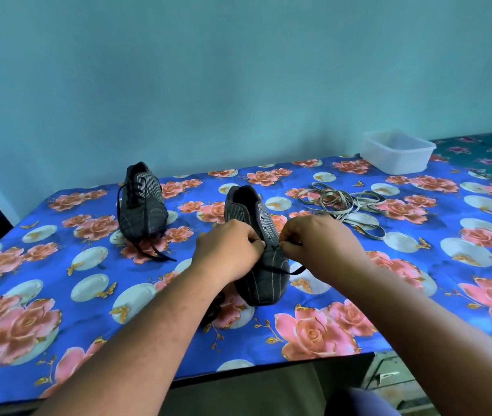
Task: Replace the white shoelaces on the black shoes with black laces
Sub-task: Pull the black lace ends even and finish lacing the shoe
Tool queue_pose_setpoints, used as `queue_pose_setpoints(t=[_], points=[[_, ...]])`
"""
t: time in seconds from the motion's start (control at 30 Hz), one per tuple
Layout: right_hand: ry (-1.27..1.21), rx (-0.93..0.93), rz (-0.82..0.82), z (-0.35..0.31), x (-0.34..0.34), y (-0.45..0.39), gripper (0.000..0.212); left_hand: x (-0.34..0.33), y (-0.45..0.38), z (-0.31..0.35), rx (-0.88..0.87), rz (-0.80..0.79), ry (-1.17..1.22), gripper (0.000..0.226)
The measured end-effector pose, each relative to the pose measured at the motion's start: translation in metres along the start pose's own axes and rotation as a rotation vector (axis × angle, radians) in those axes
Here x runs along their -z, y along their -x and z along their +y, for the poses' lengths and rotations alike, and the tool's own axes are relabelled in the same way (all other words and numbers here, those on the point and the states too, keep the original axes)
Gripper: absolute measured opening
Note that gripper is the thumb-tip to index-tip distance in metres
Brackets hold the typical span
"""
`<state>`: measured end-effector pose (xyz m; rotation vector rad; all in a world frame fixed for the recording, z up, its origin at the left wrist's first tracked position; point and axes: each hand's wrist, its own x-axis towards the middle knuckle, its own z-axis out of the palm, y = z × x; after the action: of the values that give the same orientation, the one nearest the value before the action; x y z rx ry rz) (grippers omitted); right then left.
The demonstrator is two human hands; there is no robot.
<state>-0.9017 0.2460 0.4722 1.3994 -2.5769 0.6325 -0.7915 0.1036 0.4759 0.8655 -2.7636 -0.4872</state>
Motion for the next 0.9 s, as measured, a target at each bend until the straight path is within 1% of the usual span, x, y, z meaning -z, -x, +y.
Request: queue_pose_setpoints(t=[0.13,0.23,0.3,0.37,0.47,0.63,0.67,0.73,0.83,0.87,0.9], points=[[0.063,0.013,0.019,-0.004,-0.001,0.0,0.008,-0.008,-0.006,-0.007,0.076,-0.081,0.181,0.026],[0.126,0.041,0.003,-0.009,-0.004,-0.002,0.008,-0.012,-0.008,-0.01,0.091,-0.094,0.323,0.017],[0.098,0.056,-0.006,-0.009,-0.009,-0.005,0.009,-0.015,-0.008,-0.01,0.087,-0.11,0.365,0.015],[-0.081,0.043,-0.026,-0.002,-0.012,-0.007,0.008,-0.016,-0.008,-0.011,0.083,-0.128,0.393,0.014],[-0.363,-0.009,-0.054,0.011,-0.016,-0.005,0.006,-0.015,-0.01,-0.013,0.065,-0.161,0.43,0.019],[-0.52,-0.053,-0.036,0.018,-0.028,0.005,0.002,-0.018,-0.013,-0.015,0.066,-0.167,0.448,0.029],[-0.561,-0.061,-0.026,0.019,-0.032,0.007,0.006,-0.018,-0.013,-0.015,0.066,-0.169,0.457,0.029],[-0.684,-0.097,-0.002,0.02,-0.039,0.013,0.01,-0.018,-0.013,-0.016,0.072,-0.18,0.491,0.025],[-0.911,-0.188,0.005,0.018,-0.043,0.021,0.009,-0.016,-0.01,-0.016,0.057,-0.204,0.514,0.022],[-0.926,-0.197,0.014,0.018,-0.045,0.022,0.009,-0.016,-0.01,-0.016,0.047,-0.218,0.507,0.022],[-0.889,-0.187,0.038,0.019,-0.047,0.021,0.009,-0.015,-0.01,-0.016,0.041,-0.232,0.499,0.023]])
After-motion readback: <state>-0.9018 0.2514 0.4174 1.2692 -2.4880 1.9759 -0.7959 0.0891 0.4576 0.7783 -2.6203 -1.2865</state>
